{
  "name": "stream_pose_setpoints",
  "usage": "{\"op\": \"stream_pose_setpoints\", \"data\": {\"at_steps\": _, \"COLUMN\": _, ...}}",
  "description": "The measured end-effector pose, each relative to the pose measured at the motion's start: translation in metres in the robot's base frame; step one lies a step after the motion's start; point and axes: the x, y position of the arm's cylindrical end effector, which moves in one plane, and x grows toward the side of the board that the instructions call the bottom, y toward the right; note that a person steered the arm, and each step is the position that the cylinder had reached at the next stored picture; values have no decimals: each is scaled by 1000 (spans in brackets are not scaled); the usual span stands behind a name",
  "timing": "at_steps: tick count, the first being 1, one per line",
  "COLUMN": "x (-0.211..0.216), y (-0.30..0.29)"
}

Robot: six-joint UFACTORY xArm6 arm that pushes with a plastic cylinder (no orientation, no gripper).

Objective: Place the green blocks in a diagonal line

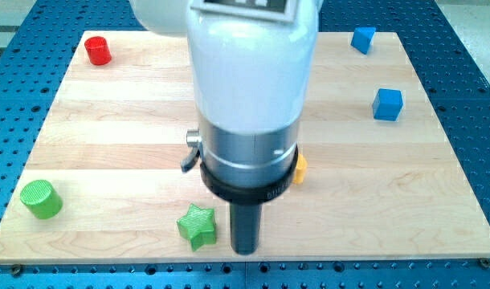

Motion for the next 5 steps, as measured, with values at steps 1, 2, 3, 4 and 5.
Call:
{"op": "stream_pose_setpoints", "data": {"at_steps": 1, "x": 0, "y": -26}}
{"op": "stream_pose_setpoints", "data": {"at_steps": 2, "x": -9, "y": -107}}
{"op": "stream_pose_setpoints", "data": {"at_steps": 3, "x": -8, "y": -193}}
{"op": "stream_pose_setpoints", "data": {"at_steps": 4, "x": -24, "y": -253}}
{"op": "stream_pose_setpoints", "data": {"at_steps": 5, "x": -63, "y": -252}}
